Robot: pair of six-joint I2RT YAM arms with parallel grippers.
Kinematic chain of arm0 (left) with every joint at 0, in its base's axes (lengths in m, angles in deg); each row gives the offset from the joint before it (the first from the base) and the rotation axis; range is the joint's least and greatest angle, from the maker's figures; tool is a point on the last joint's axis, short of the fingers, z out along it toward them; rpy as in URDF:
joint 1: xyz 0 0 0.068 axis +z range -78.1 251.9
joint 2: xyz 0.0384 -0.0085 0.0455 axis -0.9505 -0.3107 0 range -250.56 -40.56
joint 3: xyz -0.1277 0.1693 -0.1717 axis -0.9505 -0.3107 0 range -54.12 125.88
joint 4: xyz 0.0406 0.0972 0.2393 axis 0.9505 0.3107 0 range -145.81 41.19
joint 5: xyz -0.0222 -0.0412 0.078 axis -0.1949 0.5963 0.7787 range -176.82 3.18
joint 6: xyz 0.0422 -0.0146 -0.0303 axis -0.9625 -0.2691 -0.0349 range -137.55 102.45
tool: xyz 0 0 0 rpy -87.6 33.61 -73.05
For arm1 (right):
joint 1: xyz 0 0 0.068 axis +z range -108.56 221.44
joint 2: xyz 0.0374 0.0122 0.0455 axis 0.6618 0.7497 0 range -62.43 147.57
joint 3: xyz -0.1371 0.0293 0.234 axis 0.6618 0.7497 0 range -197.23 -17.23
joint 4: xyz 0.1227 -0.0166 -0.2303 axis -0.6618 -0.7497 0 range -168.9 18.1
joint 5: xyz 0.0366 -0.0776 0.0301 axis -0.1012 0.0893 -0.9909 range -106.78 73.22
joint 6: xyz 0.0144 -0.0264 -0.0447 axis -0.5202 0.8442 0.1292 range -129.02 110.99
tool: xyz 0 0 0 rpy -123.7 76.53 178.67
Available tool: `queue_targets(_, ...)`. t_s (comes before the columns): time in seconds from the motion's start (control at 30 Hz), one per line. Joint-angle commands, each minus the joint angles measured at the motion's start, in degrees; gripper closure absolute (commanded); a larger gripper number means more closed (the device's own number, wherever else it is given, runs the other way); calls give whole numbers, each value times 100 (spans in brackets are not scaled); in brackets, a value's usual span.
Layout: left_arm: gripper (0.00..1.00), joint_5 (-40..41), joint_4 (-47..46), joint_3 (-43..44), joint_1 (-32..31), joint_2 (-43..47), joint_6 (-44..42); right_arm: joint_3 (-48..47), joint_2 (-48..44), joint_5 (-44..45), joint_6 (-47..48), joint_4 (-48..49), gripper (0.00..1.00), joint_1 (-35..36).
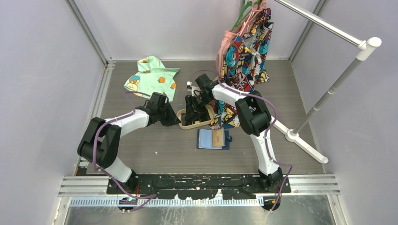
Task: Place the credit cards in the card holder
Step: Pick up the credit card from the storage box.
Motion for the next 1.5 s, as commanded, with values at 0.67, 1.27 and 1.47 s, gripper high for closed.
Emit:
queue_targets(0.67,84,101,116,233,-51,19,-60,766,-408,-1061,-1323,1426,65,-265)
queue_targets(1.27,84,94,117,264,-51,-12,-60,983,-499,-1417,-1578,1891,80,-272)
queue_targets(1.47,84,88,119,273,-51,-21,-60,867,-313,-1441,-1586,1815,74,-254)
